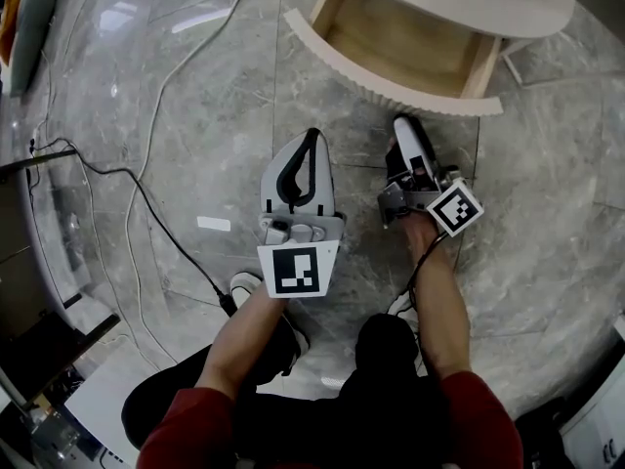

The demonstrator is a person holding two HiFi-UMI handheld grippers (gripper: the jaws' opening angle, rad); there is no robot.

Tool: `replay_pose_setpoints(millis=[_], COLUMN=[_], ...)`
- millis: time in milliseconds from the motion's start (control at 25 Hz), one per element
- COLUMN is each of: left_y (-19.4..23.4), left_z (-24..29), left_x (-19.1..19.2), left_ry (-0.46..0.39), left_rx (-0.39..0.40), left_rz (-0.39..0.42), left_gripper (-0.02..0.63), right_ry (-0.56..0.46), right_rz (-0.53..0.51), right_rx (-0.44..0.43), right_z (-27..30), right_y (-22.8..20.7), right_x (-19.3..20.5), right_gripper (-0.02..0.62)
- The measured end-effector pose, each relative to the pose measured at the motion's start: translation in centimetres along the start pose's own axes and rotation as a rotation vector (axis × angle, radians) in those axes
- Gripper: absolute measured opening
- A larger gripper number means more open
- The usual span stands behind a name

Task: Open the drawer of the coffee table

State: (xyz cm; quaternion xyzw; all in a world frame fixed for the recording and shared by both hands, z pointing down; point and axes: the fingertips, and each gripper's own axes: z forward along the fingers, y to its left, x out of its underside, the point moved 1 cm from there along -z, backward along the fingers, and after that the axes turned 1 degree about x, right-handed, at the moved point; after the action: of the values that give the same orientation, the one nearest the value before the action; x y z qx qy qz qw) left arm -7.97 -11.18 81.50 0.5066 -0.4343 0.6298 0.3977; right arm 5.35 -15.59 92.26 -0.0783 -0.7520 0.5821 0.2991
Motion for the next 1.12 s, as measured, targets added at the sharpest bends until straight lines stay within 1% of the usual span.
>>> replay_pose_setpoints(millis=[160, 360, 480, 560, 600, 680, 920, 1120], left_y=[0.0, 0.4, 0.5, 0.5, 0.5, 0.5, 0.4, 0.8], left_z=[-1.0, -2.1, -2.5, -2.6, -2.6, -2.6, -2.8, -2.7], left_x=[0.6, 1.5, 2.1, 2.1, 2.1, 2.0, 1.6, 1.2], left_ry=[0.01, 0.037, 0.055, 0.055, 0.051, 0.044, 0.034, 0.018], left_rx=[-0.001, -0.02, -0.023, -0.027, -0.028, -0.03, -0.034, -0.035], left_rz=[0.009, -0.01, -0.008, -0.009, -0.009, -0.007, -0.006, -0.006], left_gripper=[0.014, 0.014, 0.014, 0.014, 0.014, 0.014, 0.014, 0.014], right_ry=[0.021, 0.077, 0.098, 0.11, 0.113, 0.122, 0.14, 0.166], right_rz=[0.007, -0.003, 0.025, 0.03, 0.04, 0.049, 0.032, -0.005], right_rx=[0.004, 0.0, 0.022, 0.019, 0.033, 0.05, 0.052, 0.088], right_z=[-1.3, -2.9, -4.0, -4.4, -4.9, -5.5, -5.5, -6.0], right_y=[0.9, 2.1, 2.1, 2.4, 2.2, 1.8, 2.0, 2.2], right_x=[1.9, 4.1, 5.4, 6.0, 6.3, 6.7, 6.7, 7.1], right_gripper=[0.275, 0.275, 0.275, 0.275, 0.275, 0.275, 0.275, 0.275])
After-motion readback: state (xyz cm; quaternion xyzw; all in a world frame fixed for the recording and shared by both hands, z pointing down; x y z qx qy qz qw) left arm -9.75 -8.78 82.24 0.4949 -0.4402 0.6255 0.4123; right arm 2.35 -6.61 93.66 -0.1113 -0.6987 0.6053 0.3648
